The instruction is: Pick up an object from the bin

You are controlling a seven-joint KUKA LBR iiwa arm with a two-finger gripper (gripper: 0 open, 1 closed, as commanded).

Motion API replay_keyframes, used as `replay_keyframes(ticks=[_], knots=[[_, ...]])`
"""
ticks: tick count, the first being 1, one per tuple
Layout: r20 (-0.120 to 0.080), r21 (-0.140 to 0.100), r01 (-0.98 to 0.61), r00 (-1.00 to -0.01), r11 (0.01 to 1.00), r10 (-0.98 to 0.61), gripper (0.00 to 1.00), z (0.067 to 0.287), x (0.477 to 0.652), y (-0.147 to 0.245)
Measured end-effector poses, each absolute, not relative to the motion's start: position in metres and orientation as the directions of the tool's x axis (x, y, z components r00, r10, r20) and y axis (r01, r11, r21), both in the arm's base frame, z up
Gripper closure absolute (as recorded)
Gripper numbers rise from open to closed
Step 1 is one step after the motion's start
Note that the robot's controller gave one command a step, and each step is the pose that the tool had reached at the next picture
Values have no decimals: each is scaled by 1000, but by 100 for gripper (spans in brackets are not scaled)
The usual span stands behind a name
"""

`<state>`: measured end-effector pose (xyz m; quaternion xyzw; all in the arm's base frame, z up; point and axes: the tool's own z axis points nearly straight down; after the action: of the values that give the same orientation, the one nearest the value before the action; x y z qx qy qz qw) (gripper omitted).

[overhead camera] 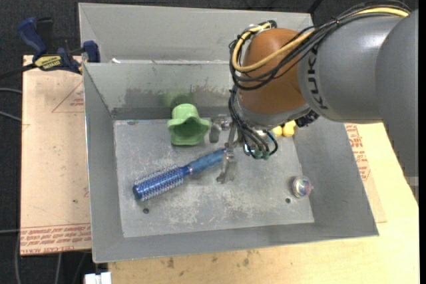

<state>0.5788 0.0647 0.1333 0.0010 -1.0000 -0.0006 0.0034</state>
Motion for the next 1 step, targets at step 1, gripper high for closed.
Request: replay_keyframes(ticks=[1], knots=[[5, 1, 64, -998, 998, 64, 0, 66, 584, 73]])
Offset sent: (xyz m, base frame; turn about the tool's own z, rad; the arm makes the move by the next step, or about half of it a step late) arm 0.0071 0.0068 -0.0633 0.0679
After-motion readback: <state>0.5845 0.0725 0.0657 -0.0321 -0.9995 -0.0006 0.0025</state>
